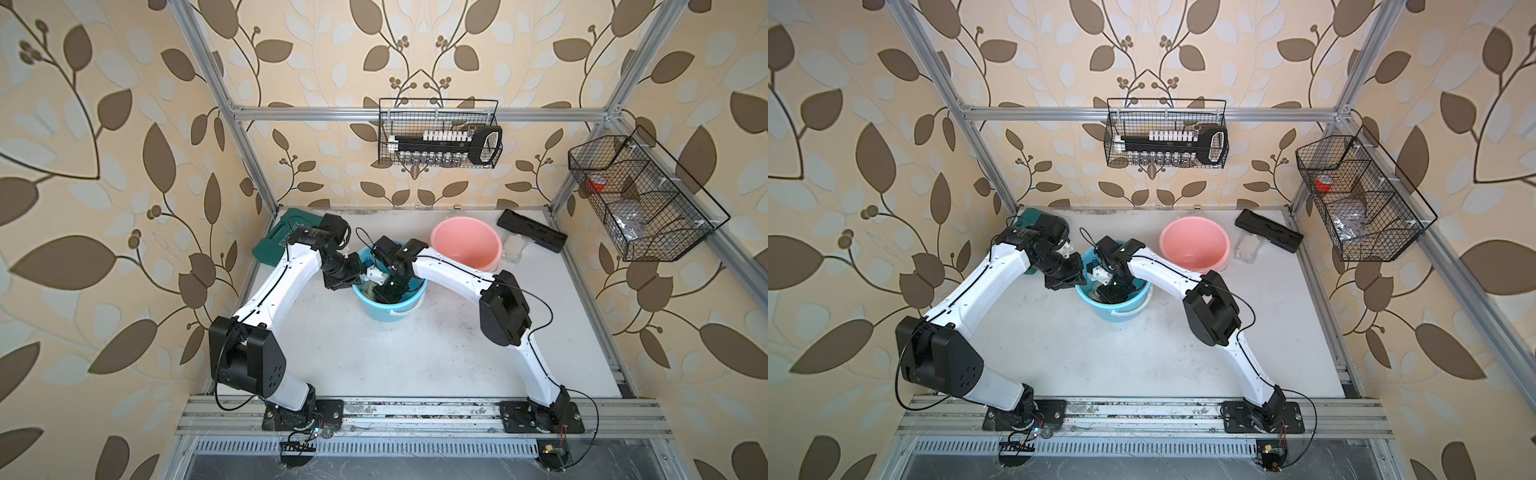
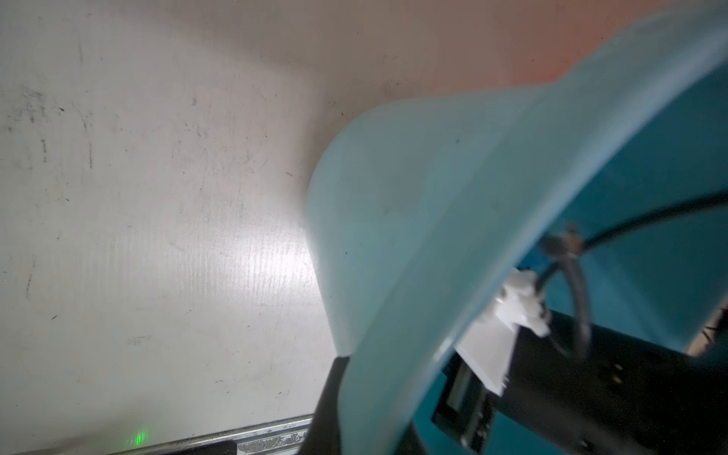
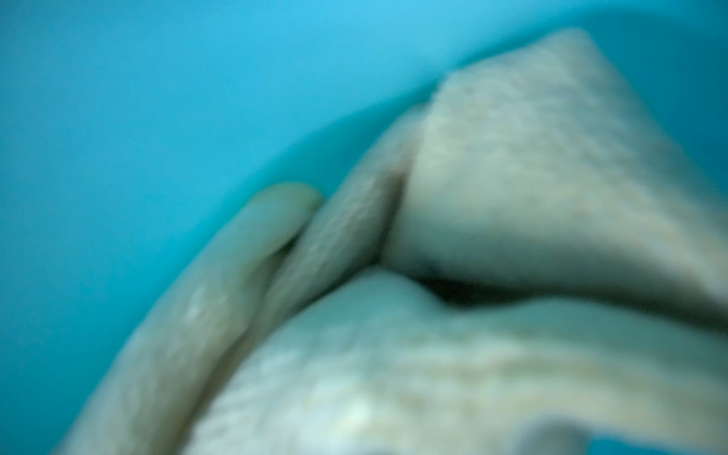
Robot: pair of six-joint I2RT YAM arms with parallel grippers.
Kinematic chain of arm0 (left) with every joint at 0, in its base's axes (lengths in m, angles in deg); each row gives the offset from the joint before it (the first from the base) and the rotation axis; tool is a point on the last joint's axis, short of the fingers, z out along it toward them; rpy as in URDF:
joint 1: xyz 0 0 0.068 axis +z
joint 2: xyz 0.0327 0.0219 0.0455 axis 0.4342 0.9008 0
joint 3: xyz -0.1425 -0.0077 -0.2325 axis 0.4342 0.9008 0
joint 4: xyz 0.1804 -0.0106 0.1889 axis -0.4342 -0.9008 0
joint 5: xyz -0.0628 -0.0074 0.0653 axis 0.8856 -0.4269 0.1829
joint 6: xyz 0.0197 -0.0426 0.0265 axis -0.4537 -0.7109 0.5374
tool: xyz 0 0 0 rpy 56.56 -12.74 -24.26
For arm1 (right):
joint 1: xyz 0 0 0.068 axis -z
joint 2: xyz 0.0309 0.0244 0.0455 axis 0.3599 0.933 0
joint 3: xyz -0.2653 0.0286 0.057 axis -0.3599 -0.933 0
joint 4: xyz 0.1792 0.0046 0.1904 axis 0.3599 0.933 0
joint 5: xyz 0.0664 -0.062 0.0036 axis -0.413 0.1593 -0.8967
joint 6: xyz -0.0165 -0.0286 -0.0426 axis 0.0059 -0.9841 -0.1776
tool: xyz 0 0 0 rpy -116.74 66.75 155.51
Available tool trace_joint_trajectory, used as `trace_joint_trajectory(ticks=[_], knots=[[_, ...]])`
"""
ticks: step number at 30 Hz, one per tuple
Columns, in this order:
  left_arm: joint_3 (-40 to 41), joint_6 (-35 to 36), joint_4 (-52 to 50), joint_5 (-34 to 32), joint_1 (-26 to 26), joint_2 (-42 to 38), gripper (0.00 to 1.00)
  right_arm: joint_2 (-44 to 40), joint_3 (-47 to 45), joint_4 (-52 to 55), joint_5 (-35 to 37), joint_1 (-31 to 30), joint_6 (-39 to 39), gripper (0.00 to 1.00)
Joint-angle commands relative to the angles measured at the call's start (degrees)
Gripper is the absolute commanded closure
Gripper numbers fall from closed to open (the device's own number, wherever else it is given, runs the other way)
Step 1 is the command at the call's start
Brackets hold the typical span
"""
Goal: Wipe the inside of the bucket with a cloth
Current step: Wipe the dirt from the inside of the bucket.
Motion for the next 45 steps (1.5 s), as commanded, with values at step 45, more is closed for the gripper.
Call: trace_joint_trajectory(ticks=[45], knots=[[2.5,1.2,3.9,7.2,0.1,-1.1,1.00,15.8,16.7,6.1,46.4,1.8,5.3,1.00]])
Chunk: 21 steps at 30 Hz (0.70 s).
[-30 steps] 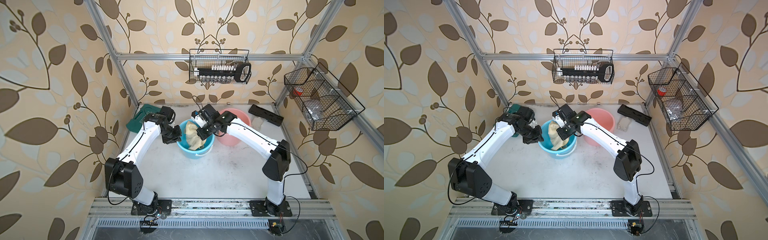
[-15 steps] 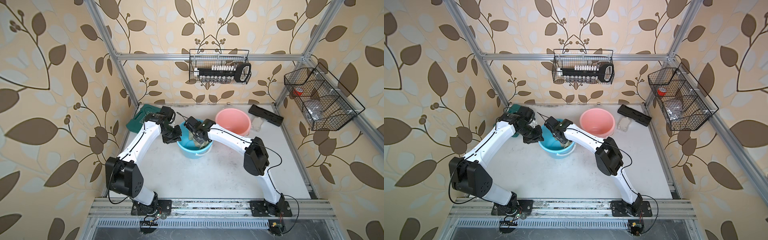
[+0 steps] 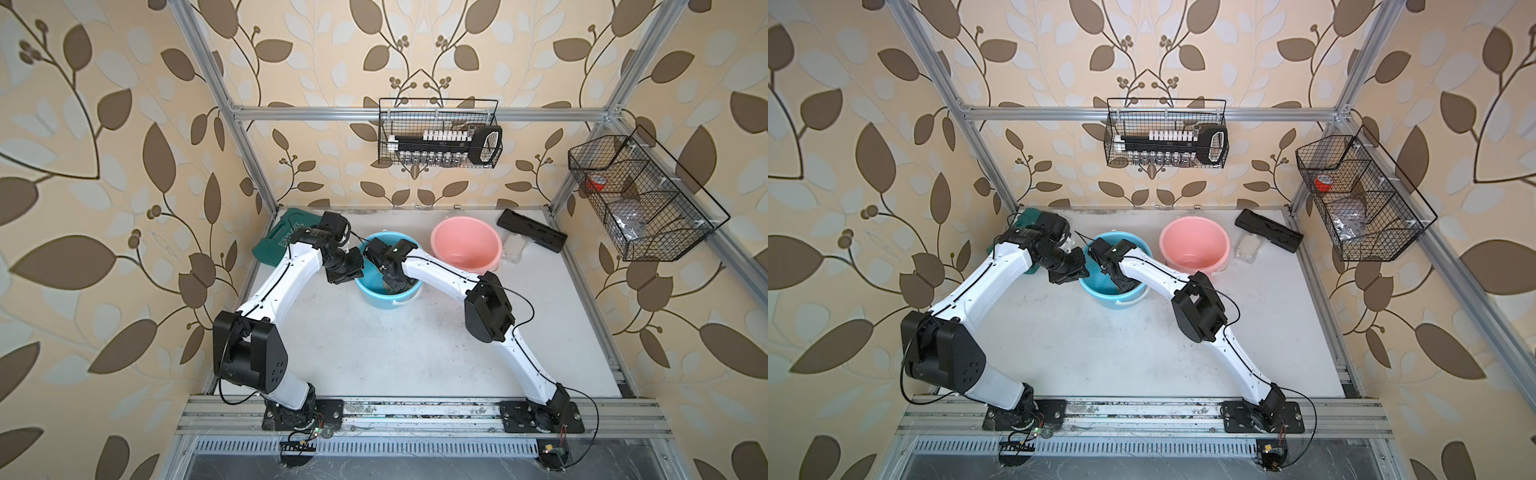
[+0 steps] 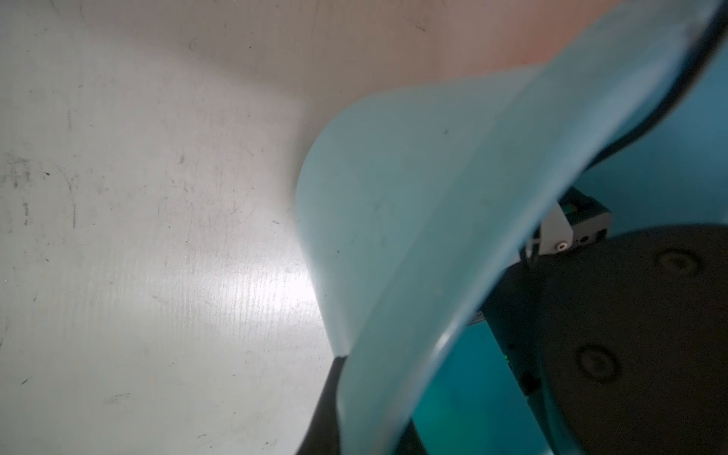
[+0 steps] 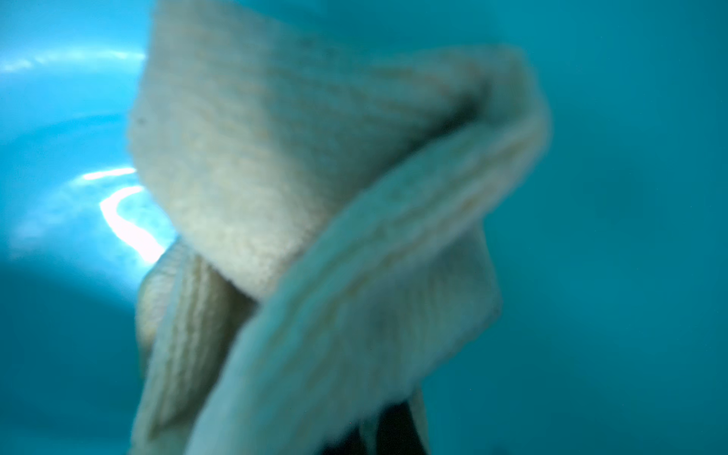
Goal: Wipe the inside of the bucket with a cloth
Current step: Wipe the dirt from the inside of the bucket.
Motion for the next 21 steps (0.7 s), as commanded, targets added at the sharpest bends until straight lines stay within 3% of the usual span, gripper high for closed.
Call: trace_joint_trajectory(ticks=[1,12,21], knots=[[1.0,1.6,-3.8,7.3,-0.4,-2.5,1.00,3.6,2.5,0.0,-6.0,2.7,5.4,1.00],[3.4,1.0,-2.4,7.6,-0.4,-2.2,1.00,-0.8,-2.4,-13.3,-34.5,-0.5,14.6,1.00],[4.4,1.3,-2.4,4.7,-0.5,-2.7,1.00,-3.1,-0.8,-23.6,-51.5,-1.2,26.2,1.00]])
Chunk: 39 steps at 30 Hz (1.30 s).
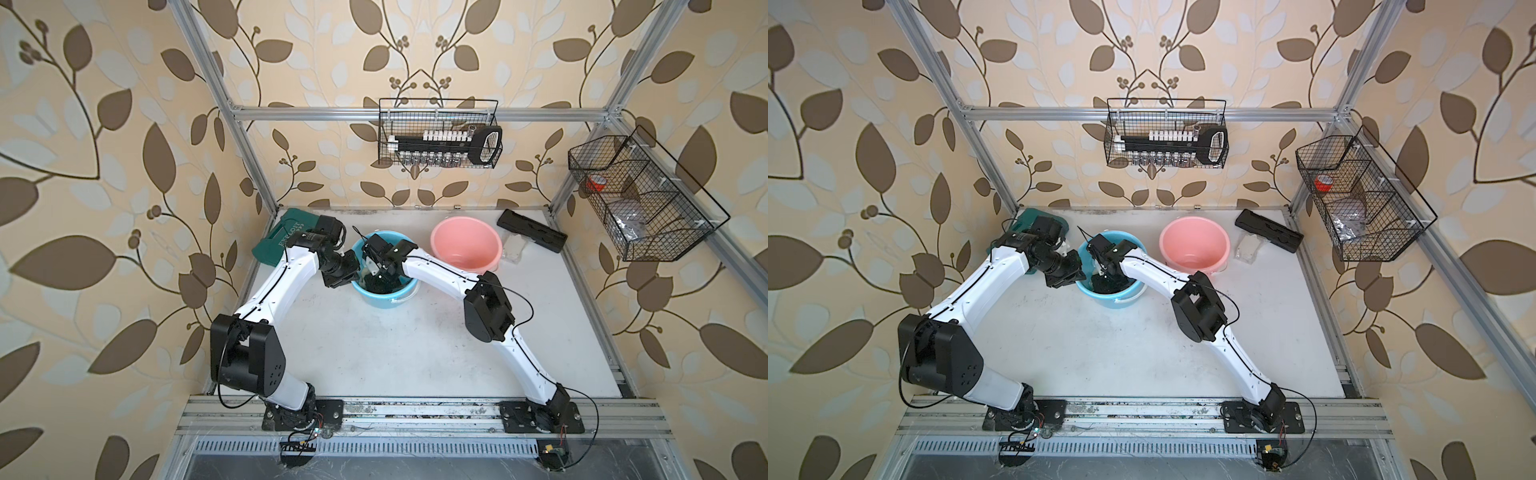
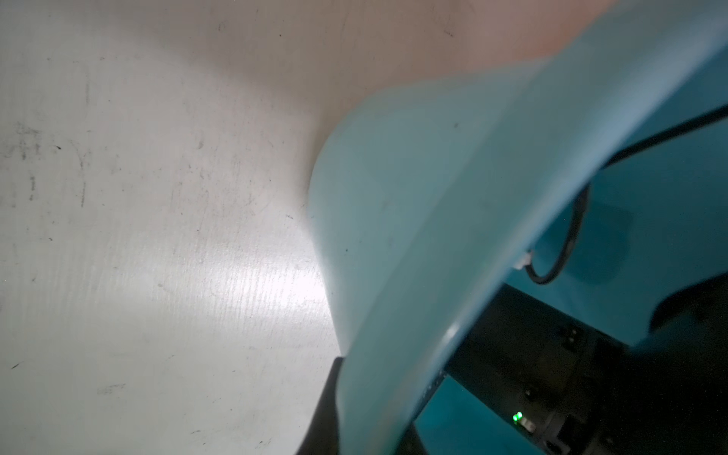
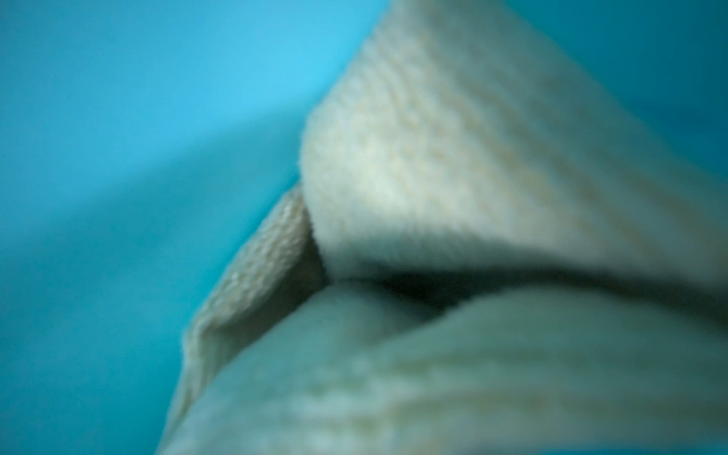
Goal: Wipe the inside of the bucket with a cloth
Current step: Wipe the dirt from the inside of the bucket.
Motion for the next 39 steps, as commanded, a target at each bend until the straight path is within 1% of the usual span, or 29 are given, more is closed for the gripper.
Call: trace_joint_trajectory(ticks=[1,6,8,14,16,19,23,24,27,29,32,39], knots=[[1.5,4.0,-3.4,4.7,-2.0,-1.3,1.00,-3.7,-1.0,-15.0,-13.2,-1.0,7.0,1.00],[2.0,4.1,-3.2,4.2,-2.0,-1.6,1.00,-9.9,-11.7,-29.6,-20.1,-0.1,15.7,1.00],[2.2,4.2,-3.2,3.6,-2.0,-1.6,1.00,-12.6,-14.8,-33.8,-21.2,0.3,17.8,1.00],[2.6,4.4,-2.7,3.1,-2.0,-1.7,1.00,-20.0,-20.5,-39.5,-20.7,1.4,19.1,1.00],[2.6,4.4,-2.5,3.3,-2.0,-1.6,1.00,-22.4,-22.4,-41.6,-19.0,1.7,19.2,1.00],[2.6,4.3,-2.5,3.7,-2.0,-1.9,1.00,-24.5,-22.6,-41.0,-14.2,2.3,17.7,1.00],[3.0,4.4,-2.8,3.9,-2.0,-3.3,1.00,-22.4,-18.3,-36.8,-7.9,3.1,16.0,1.00],[3.0,4.5,-2.9,4.1,-2.0,-3.5,1.00,-21.3,-16.4,-34.6,-5.6,3.2,15.3,1.00],[3.4,4.7,-3.6,3.9,-2.0,-3.5,1.00,-18.1,-10.2,-25.9,4.5,2.8,14.2,1.00],[3.7,4.7,-3.8,3.9,-2.0,-5.6,1.00,-17.1,-8.8,-24.1,8.8,2.7,14.3,1.00],[3.6,4.9,-4.3,3.8,-2.0,-6.1,1.00,-17.7,-9.6,-23.4,14.9,2.7,14.1,1.00],[1.9,4.4,-5.0,0.6,-2.0,-6.5,1.00,-21.5,-12.3,-14.8,29.2,2.7,11.5,1.00]])
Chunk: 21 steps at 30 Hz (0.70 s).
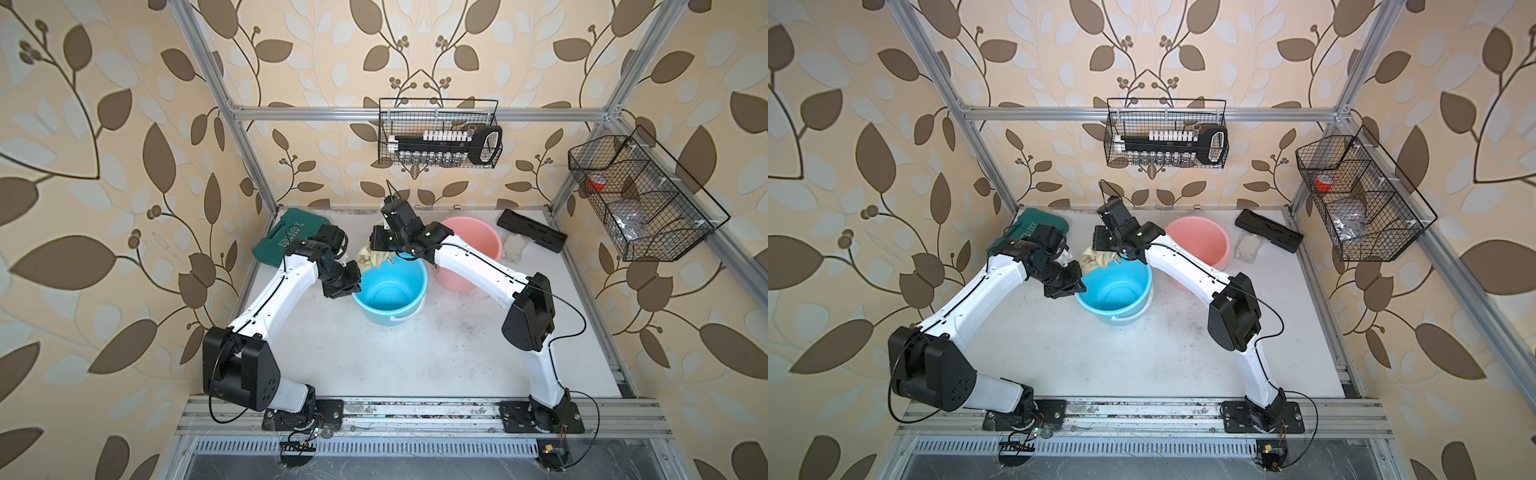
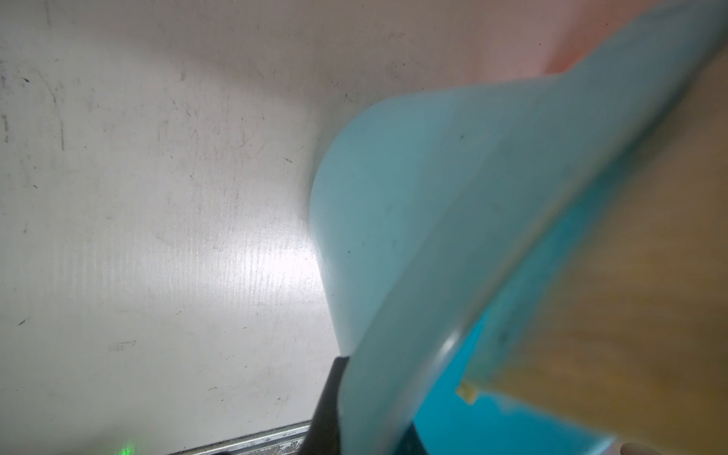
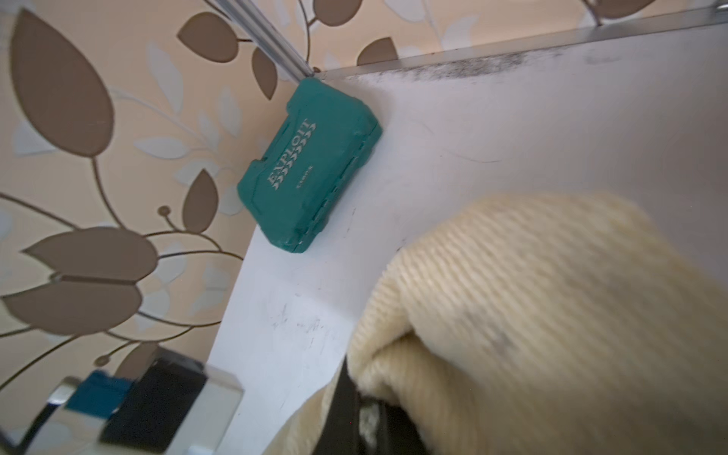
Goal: Wipe the inside of the bucket with a cloth
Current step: Wipe the dirt from the inside of the bucket.
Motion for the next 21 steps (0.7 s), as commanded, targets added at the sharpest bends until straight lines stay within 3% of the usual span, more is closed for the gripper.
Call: trace_joint_trajectory(ticks=[1,4,13,16,20,21], knots=[[-1.9,1.3,-0.8,-1.4,-0.4,-2.2,1.00,-3.0,-3.2,7.9,13.0,-0.2,-3.5,1.00],[-3.6,1.1,-1.0,-2.6,-0.4,-1.4,1.00,-5.5,-5.7,11.2,18.1,0.0,-5.8,1.00],[-9.1,1.3,-3.2,-11.3,0.0,-0.2,1.00,-15.6,-14.3,15.4,21.9,-1.7,-8.4,1.00],[-9.6,1.3,-3.3,-14.6,0.6,-0.9,1.00,-19.9,-16.6,17.9,28.8,-5.3,-8.7,1.00],[-9.4,1.5,-1.2,-15.0,1.6,-2.2,1.00,-24.5,-20.6,19.2,44.2,-14.6,-11.0,1.00],[-9.5,1.7,-0.8,-14.9,1.7,-2.2,1.00,-25.4,-21.9,18.2,44.5,-16.4,-11.8,1.00]])
